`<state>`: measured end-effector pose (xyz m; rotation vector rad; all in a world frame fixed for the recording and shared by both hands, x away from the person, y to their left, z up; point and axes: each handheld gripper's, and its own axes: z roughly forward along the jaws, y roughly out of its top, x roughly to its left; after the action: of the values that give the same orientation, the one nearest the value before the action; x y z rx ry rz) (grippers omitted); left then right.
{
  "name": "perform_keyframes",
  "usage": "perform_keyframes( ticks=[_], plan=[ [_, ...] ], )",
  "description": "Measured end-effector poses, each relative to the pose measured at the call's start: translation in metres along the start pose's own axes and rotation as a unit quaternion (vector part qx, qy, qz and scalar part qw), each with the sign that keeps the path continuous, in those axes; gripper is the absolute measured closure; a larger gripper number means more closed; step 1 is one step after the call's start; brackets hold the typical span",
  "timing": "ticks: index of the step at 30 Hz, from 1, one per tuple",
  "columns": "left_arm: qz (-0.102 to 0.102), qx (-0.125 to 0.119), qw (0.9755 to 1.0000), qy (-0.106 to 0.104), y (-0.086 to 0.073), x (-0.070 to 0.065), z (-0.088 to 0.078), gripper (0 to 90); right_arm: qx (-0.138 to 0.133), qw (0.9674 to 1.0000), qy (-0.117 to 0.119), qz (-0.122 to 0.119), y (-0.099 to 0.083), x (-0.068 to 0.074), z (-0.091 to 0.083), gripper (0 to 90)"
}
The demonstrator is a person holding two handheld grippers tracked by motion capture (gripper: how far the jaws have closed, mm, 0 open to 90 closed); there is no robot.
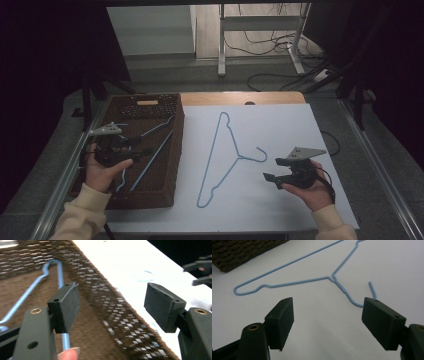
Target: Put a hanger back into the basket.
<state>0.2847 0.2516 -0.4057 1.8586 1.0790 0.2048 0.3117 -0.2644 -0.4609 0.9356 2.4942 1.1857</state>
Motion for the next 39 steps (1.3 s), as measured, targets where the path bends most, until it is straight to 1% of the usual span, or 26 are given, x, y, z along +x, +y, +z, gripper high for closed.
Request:
perform_keyframes(
  ticks=[2, 4, 6, 10, 12, 15, 17, 20, 24, 28, 30, 32, 35, 39],
  plan=[
    [0.005, 0.003, 0.9999, -0.011, -0.001, -0.009, 0.005, 28.1, 0.0, 1.0, 0.0, 0.001, 0.0, 0.0, 0.0, 25.9],
    [0.017, 0.01, 0.9995, -0.024, -0.003, -0.02, 0.012, 27.7, 0.001, 1.0, 0.0, 0.002, 0.0, 0.0, 0.0, 25.9],
    [0.022, 0.014, 0.9992, -0.032, -0.004, -0.028, 0.018, 27.2, 0.001, 1.0, 0.0, 0.002, 0.0, 0.0, 0.0, 25.8],
    [0.032, 0.024, 0.9983, -0.043, -0.005, -0.042, 0.031, 26.8, 0.001, 1.0, 0.0, -0.003, 0.0, 0.0, -0.001, 25.8],
    [0.035, 0.026, 0.998, -0.046, -0.006, -0.047, 0.035, 26.9, 0.0, 1.0, 0.0, -0.002, 0.0, 0.001, -0.001, 25.8],
    [0.045, 0.034, 0.9971, -0.052, -0.006, -0.056, 0.044, 26.8, 0.002, 1.0, 0.0, -0.002, 0.0, 0.001, -0.001, 25.8],
    [0.049, 0.038, 0.9967, -0.053, -0.006, -0.059, 0.048, 26.5, 0.002, 1.0, 0.0, -0.003, 0.0, 0.0, 0.0, 25.8],
    [0.048, 0.037, 0.9964, -0.058, -0.005, -0.063, 0.051, 26.6, 0.004, 1.0, -0.001, -0.004, 0.0, 0.0, 0.0, 25.8],
    [0.059, 0.048, 0.9952, -0.063, -0.007, -0.072, 0.058, 26.5, 0.006, 1.0, -0.002, -0.002, -0.001, 0.0, 0.0, 25.8],
    [0.061, 0.053, 0.9948, -0.063, -0.008, -0.074, 0.06, 26.5, 0.007, 1.0, -0.004, -0.002, 0.0, 0.0, 0.001, 25.6],
    [0.06, 0.054, 0.9948, -0.062, -0.009, -0.075, 0.06, 26.5, 0.01, 0.9999, -0.012, 0.005, 0.001, -0.001, 0.001, 23.2],
    [0.061, 0.054, 0.9948, -0.061, -0.009, -0.075, 0.06, 26.4, 0.013, 0.9995, -0.023, 0.015, 0.003, -0.003, 0.002, 22.6],
    [0.061, 0.055, 0.9947, -0.062, -0.009, -0.075, 0.061, 26.4, 0.014, 0.9991, -0.03, 0.026, 0.006, -0.005, 0.003, 20.8],
    [0.061, 0.056, 0.9946, -0.063, -0.01, -0.075, 0.061, 26.4, 0.028, 0.9983, -0.036, 0.037, 0.009, -0.009, 0.01, 20.0]
  ],
)
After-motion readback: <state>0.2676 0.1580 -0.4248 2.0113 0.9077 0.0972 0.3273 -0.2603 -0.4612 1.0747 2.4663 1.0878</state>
